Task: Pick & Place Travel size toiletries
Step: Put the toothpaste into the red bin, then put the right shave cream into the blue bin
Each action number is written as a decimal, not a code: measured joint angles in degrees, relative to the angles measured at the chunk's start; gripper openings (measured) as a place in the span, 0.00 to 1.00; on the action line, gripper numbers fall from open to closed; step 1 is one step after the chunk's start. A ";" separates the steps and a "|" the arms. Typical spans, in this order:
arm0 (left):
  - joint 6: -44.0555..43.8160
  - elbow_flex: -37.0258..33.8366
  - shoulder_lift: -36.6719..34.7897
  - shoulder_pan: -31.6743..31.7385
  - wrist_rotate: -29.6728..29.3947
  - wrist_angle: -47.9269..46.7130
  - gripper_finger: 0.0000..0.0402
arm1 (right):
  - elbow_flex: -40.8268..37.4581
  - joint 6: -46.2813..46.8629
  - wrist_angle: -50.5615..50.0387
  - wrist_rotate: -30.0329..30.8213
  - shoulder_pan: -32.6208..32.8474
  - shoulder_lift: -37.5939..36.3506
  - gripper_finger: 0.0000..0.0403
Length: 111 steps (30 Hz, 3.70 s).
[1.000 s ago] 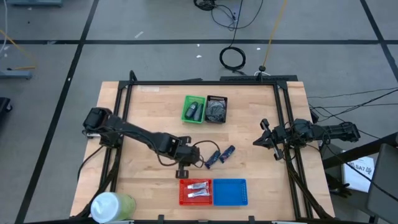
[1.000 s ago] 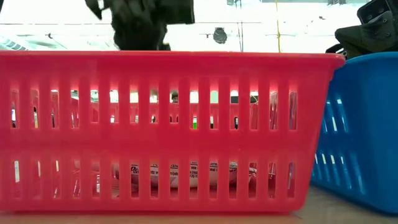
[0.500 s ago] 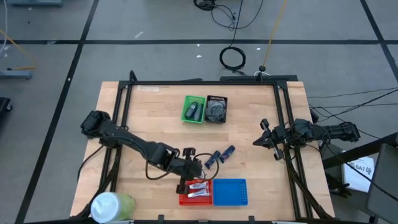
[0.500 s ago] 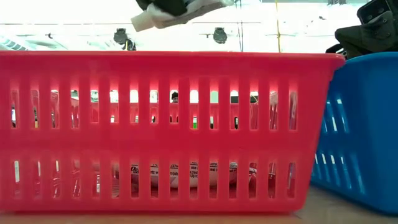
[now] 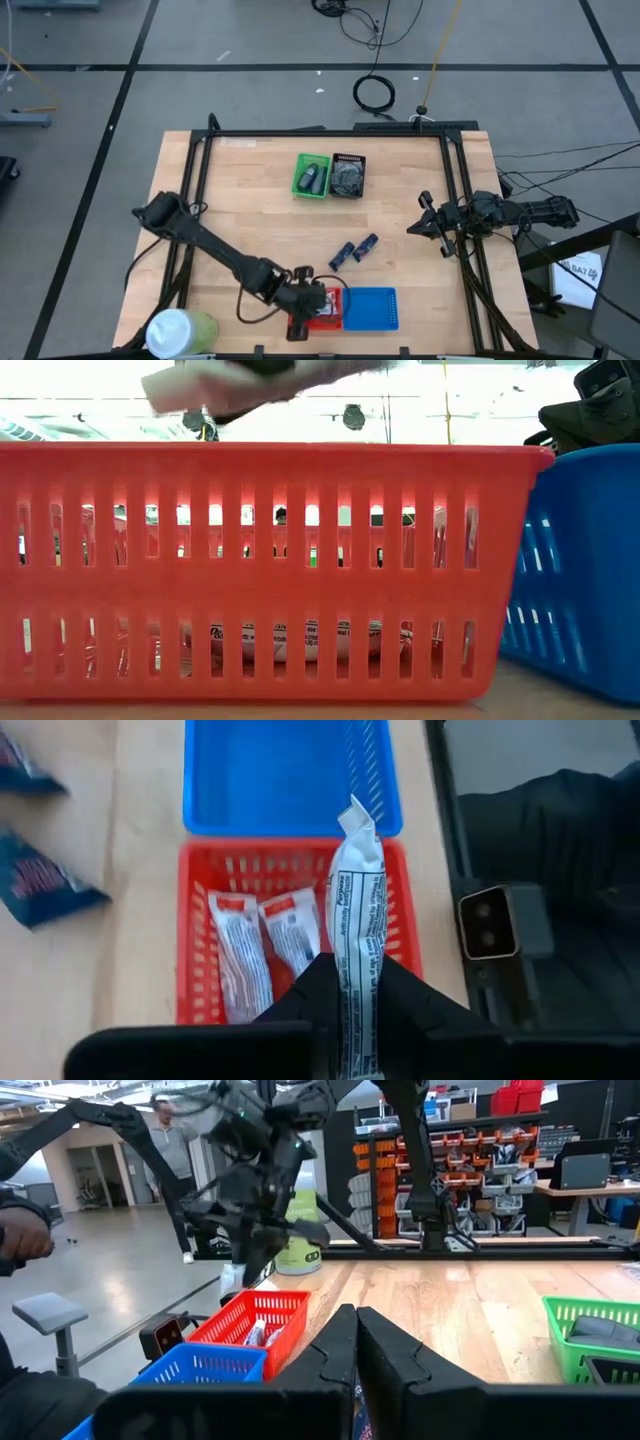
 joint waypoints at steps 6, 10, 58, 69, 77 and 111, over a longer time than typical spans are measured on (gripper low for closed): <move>-5.70 0.00 2.67 -0.28 2.06 0.15 0.10 | 0.00 -0.01 0.04 0.00 0.01 -0.01 0.00; -7.48 -0.04 3.69 -0.28 4.65 -0.15 0.10 | 0.00 0.00 0.02 0.00 0.01 0.00 0.00; -5.87 -0.04 -1.80 3.72 7.89 0.31 0.48 | 0.00 0.00 0.00 0.00 0.01 0.00 0.00; 12.55 -2.03 -14.00 1.08 -9.49 -4.15 0.38 | 0.00 0.00 0.00 0.00 0.01 0.00 0.00; 17.56 -22.81 -25.47 5.03 -6.17 12.28 0.31 | 0.00 0.06 0.05 0.00 0.00 0.00 0.00; 17.36 -73.65 -45.79 28.56 7.00 65.63 0.29 | 0.00 3.89 6.86 3.02 -0.01 -0.02 0.00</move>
